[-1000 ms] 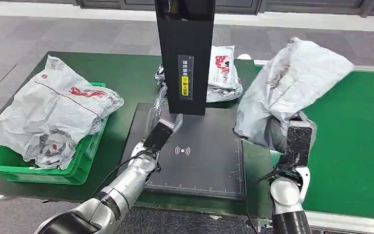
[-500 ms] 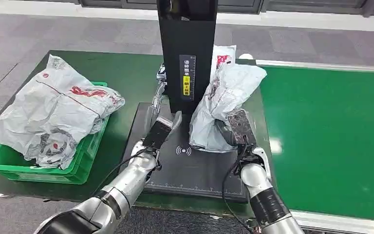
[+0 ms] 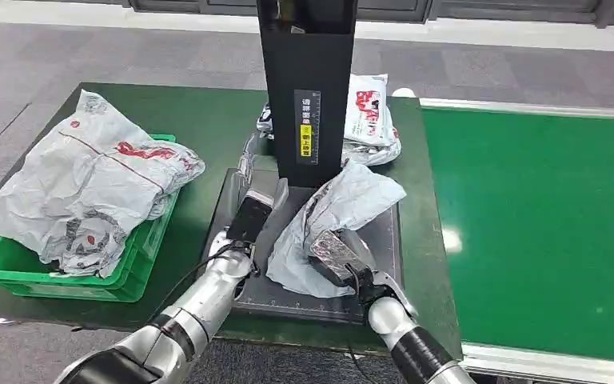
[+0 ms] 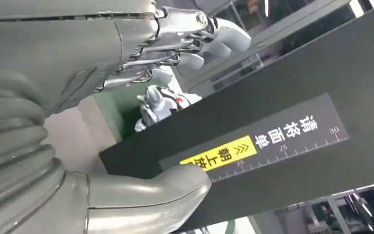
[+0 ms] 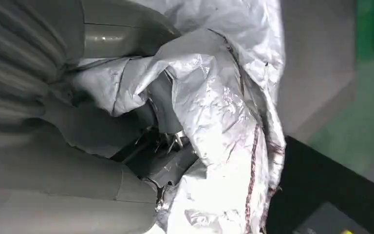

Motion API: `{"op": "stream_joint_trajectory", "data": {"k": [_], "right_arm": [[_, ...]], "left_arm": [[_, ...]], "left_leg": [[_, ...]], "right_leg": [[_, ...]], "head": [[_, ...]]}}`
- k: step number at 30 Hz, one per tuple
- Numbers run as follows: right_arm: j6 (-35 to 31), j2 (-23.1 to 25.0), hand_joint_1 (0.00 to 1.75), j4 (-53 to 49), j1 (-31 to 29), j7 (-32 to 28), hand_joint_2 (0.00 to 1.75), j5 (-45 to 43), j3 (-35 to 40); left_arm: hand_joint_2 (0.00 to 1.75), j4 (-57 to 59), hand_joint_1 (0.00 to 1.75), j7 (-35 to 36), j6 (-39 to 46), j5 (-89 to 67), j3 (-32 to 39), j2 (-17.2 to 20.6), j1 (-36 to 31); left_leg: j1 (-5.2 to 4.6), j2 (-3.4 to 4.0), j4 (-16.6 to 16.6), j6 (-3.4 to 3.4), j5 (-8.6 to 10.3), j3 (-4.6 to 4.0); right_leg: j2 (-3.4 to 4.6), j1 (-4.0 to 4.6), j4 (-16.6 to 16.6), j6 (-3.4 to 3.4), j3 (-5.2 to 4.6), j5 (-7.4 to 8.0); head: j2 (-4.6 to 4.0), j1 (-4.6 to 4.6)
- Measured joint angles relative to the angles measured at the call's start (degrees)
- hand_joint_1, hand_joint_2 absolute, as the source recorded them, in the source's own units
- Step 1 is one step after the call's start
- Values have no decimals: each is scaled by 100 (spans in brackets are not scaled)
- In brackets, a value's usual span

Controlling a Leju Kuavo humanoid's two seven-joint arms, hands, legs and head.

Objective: Moved the parcel from conveyor to table for the left to box.

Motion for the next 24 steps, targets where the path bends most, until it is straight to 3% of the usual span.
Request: {"op": "stream_joint_trajectory", "data": {"k": [6, 14, 24], "right_arm": [[-699, -114, 0, -624, 446, -61, 0, -171, -52], [-2141, -186, 0, -2473, 1380, -623, 0, -239, -711], [-2197, -260, 0, -3213, 1857, -822, 0, -697, -1248]], "left_arm": [[175, -120, 0, 37, 76, -142, 0, 79, 88], [175, -105, 0, 37, 74, -437, -20, 120, 113], [175, 81, 0, 90, 57, -811, -291, 120, 109]], "left_leg": [[0, 0, 0, 0, 0, -1], [0, 1, 0, 2, -3, -6], [-1, 5, 0, 2, -4, -5]], "right_leg": [[-1, 0, -1, 0, -1, 0], [0, 0, -2, 1, -7, -1], [4, -1, -3, 1, -9, -1]], "head": [[0, 0], [0, 0], [0, 0]]}}
